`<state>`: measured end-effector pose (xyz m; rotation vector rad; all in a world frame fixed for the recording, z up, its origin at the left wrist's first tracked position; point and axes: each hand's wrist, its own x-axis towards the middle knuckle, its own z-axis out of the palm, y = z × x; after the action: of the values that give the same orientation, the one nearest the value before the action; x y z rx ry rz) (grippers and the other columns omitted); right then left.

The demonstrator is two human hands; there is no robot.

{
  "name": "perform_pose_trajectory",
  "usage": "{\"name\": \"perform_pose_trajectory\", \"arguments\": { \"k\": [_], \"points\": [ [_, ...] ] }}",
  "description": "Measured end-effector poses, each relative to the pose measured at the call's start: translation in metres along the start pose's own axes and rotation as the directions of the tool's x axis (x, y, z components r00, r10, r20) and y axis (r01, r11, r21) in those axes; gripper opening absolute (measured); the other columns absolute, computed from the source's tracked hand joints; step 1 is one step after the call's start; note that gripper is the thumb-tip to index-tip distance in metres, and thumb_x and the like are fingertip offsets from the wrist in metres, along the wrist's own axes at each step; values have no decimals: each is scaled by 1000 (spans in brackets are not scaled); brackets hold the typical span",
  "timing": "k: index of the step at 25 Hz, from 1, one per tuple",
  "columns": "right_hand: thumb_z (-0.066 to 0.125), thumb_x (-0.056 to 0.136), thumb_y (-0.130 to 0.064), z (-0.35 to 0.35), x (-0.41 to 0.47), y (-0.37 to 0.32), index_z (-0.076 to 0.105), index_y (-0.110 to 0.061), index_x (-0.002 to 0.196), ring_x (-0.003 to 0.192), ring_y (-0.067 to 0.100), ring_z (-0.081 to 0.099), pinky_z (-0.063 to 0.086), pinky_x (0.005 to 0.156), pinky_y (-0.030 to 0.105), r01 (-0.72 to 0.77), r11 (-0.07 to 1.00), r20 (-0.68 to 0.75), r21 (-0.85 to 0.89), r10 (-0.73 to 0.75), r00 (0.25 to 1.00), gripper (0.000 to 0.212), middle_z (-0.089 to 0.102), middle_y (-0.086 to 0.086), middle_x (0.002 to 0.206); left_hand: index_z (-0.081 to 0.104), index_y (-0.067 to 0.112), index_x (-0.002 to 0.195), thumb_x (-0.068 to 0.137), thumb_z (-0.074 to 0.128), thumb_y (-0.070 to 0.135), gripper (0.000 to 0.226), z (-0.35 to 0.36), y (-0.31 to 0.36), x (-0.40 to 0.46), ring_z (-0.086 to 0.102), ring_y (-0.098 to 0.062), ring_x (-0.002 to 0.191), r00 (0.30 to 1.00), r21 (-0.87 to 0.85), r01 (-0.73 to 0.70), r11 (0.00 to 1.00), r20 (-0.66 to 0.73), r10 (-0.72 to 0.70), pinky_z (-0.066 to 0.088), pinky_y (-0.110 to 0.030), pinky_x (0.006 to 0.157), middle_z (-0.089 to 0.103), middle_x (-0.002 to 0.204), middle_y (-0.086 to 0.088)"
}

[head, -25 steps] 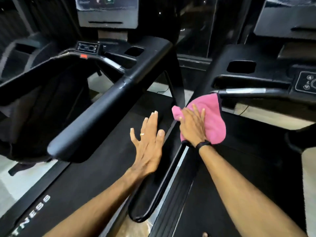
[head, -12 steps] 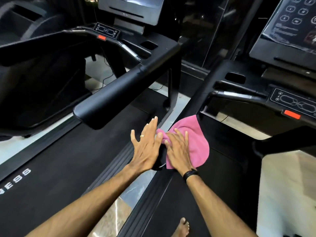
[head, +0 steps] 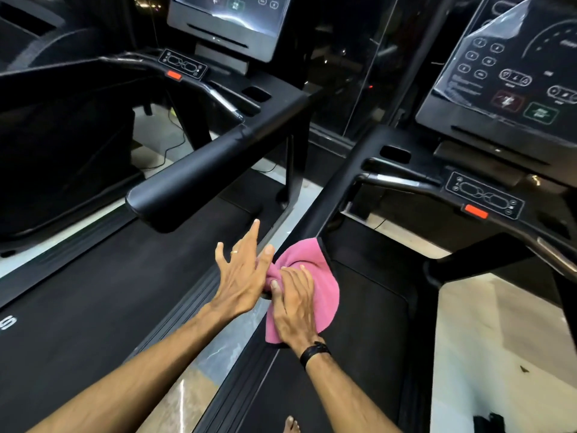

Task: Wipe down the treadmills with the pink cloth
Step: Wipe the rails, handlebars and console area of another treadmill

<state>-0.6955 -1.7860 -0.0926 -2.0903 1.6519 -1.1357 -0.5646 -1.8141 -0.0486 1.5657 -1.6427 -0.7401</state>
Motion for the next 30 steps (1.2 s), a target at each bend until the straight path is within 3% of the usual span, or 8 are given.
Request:
{"name": "perform_pose_trajectory", "arguments": {
  "k": [4, 8, 15, 20, 23, 25, 27, 30],
  "points": [
    [36, 100, -26, -32, 9, 8, 65, -6, 109, 113, 16, 52, 35, 107, 51, -39, 999, -218, -35, 31, 975, 36, 65, 3, 111, 65, 25, 114, 74, 39, 80, 73, -4, 29, 12, 53, -13, 110, 1000, 107, 20, 994, -13, -18, 24, -35, 98, 64, 109, 13],
    [34, 102, -26, -47, 16, 11, 63, -1, 126, 130, 22, 51, 32, 110, 45, -92, 995, -329, -31, 77, 941, 45, 63, 10, 132, 67, 18, 66, 74, 62, 62, 45, 15, 70, 27, 63, -17, 71, 988, -80, 21, 997, 152, -9, 47, -43, 85, 65, 59, 9],
    [46, 101, -47, -127, 15, 31, 54, -10, 141, 144, 10, 34, 29, 116, 40, -88, 992, -289, -88, 59, 956, 55, 49, 1, 150, 55, 21, 67, 84, 59, 33, 21, 44, 136, 46, 57, -23, 71, 931, 23, -301, 953, 221, 289, 46, -41, 78, 58, 61, 5],
    [76, 80, -50, -222, 41, 27, 36, -25, 150, 137, 6, 35, 26, 117, 29, -91, 983, -123, -160, 72, 990, 85, 41, -10, 151, 63, 29, 79, 75, 55, 36, 12, 42, 190, 59, 60, -19, 82, 746, -81, -462, 883, 502, 437, 46, -44, 91, 64, 73, 11],
    [75, 77, -55, -258, 59, 26, 64, -29, 119, 102, 11, 64, 49, 95, 41, -33, 967, -66, -254, 17, 998, 51, 70, -10, 110, 70, 20, 89, 64, 64, 37, 31, 47, 209, 61, 66, -21, 86, 727, -334, -322, 886, 513, 457, 52, -41, 89, 72, 85, 0],
    [66, 77, -66, -274, 62, 28, 66, -23, 95, 80, 15, 65, 51, 77, 41, -109, 956, -156, -273, 68, 985, 46, 71, -7, 83, 65, 21, 103, 53, 73, 38, 54, 51, 211, 60, 66, -16, 95, 744, -461, -178, 869, 515, 426, 50, -32, 87, 72, 95, 4],
    [63, 78, -69, -286, 60, 31, 60, -20, 84, 70, 19, 61, 50, 69, 41, -188, 955, -260, -228, 126, 957, 49, 65, -4, 72, 53, 28, 114, 49, 76, 44, 71, 55, 205, 58, 61, -11, 98, 737, -283, -273, 919, 553, 389, 42, -33, 94, 65, 98, 15],
    [68, 85, -58, -302, 54, 45, 55, -20, 81, 69, 17, 60, 50, 68, 40, -249, 954, -335, -166, 183, 924, 40, 64, -5, 72, 57, 33, 94, 72, 78, 39, 31, 60, 197, 60, 52, -3, 73, 723, 125, -628, 768, 460, 516, 33, -37, 96, 58, 73, 17]
  ]
}}
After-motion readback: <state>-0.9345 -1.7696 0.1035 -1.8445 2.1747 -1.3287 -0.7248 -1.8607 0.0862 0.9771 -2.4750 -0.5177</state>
